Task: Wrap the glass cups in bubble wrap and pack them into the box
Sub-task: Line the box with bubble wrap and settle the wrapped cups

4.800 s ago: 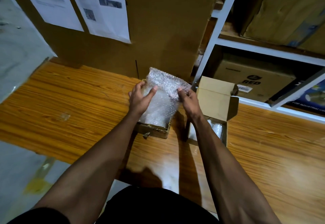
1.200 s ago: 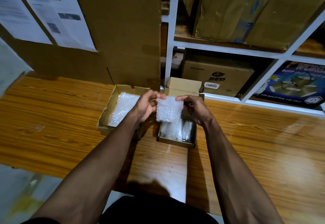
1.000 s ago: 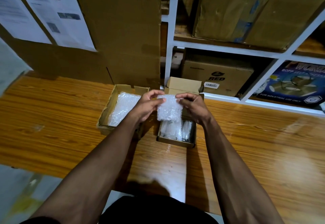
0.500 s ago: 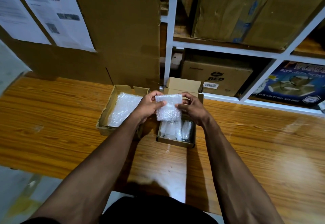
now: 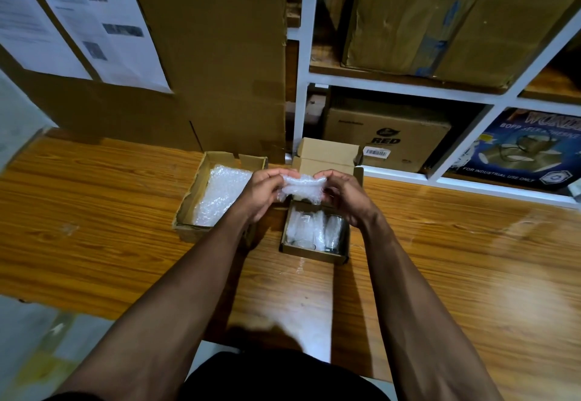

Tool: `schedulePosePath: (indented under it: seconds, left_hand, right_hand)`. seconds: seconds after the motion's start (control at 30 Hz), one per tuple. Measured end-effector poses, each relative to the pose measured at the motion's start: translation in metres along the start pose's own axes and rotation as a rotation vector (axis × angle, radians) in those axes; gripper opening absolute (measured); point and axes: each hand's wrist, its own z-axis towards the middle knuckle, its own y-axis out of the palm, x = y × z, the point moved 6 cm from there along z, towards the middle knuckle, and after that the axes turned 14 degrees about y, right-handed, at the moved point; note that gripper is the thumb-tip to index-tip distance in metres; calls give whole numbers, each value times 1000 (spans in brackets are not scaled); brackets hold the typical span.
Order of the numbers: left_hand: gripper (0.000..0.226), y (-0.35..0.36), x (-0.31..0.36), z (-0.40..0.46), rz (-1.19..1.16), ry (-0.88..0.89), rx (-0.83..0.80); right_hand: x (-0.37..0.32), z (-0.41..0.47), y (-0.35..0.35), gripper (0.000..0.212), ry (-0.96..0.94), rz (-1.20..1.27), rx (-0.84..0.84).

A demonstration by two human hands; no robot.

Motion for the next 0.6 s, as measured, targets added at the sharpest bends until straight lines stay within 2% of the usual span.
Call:
schedulePosePath:
  seconds: [0.1,0.2,0.37,0.6]
  left_hand:
    - [23,0,1,-4,-65,-15,-5]
    - [19,-1,-2,-3,22,-8,7]
    - [45,-6,-5,-1,139,-3,4]
    - [28,-2,-4,-5,199,-49,-18]
  right_hand:
    - [2,1,-2,25,18,11,-8]
    - [2,1,0,23,4,-83,52]
    - [-1,-1,-1,43,-11,-119,129]
    - [0,-7,1,24,-9,-178,132]
